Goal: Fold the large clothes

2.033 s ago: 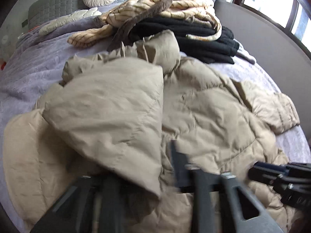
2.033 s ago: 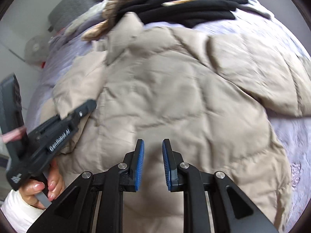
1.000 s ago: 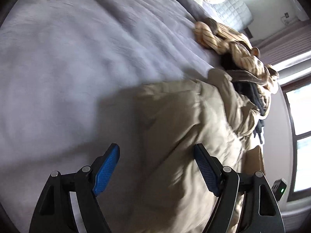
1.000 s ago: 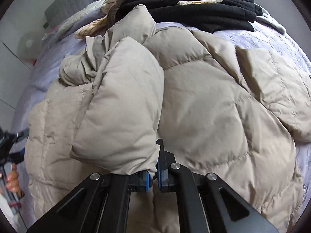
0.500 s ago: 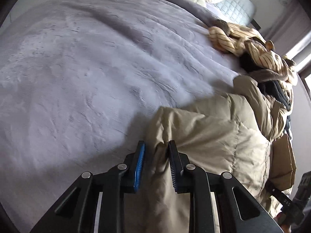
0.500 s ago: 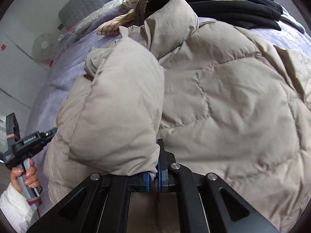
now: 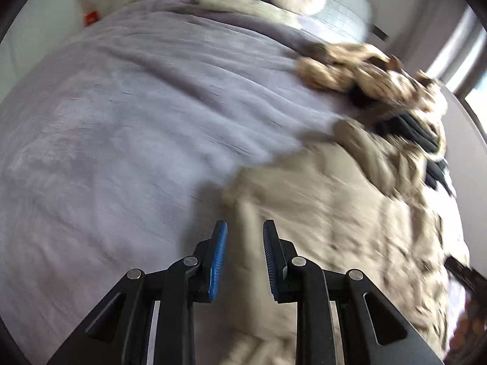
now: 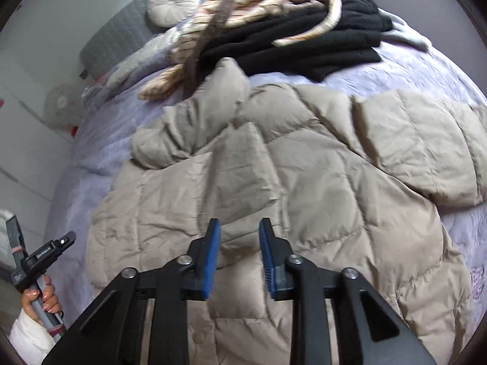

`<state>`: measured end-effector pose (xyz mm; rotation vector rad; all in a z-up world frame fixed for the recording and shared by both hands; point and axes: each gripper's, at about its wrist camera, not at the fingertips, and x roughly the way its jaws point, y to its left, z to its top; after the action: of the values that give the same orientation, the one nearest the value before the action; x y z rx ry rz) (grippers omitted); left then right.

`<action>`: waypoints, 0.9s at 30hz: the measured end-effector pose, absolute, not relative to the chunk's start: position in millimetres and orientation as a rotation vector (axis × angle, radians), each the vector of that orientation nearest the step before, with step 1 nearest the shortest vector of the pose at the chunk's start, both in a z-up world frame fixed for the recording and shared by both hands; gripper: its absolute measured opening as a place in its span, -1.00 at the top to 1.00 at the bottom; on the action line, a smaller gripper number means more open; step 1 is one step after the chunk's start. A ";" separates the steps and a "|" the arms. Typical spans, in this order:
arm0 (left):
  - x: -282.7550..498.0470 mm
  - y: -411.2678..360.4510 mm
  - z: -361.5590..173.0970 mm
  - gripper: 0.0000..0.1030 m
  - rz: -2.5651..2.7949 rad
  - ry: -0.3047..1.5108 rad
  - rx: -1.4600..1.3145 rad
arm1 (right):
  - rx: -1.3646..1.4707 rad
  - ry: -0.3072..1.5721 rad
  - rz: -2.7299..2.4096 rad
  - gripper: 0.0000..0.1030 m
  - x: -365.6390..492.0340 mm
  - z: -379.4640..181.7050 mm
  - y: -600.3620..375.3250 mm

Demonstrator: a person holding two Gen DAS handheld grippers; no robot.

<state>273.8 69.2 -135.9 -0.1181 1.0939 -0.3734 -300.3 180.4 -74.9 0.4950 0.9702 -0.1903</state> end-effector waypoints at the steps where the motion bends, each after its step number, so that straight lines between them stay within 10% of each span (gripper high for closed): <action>1: 267.1 57.9 -139.1 0.49 -0.384 1.107 -0.101 | 0.466 0.982 -0.177 0.49 -288.8 -77.1 183.0; 9: 257.8 21.6 -195.2 0.49 -0.260 1.162 0.005 | 0.459 1.096 -0.229 0.88 -255.7 -141.3 148.8; 20: 241.7 15.6 -169.4 0.47 -0.262 1.170 0.097 | 0.564 1.112 -0.293 0.70 -296.8 -127.3 80.9; 23: 222.7 8.6 -149.5 -0.69 -0.264 1.135 0.098 | 0.580 1.114 -0.275 0.45 -304.0 -123.6 70.7; 27: 196.3 -5.7 -129.6 -0.75 -0.301 1.113 0.051 | 0.639 1.118 -0.253 0.30 -314.4 -124.5 54.0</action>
<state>196.3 -5.7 -129.6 0.0507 1.1128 -0.3005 -314.4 54.0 -124.5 0.6387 1.1179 -0.2534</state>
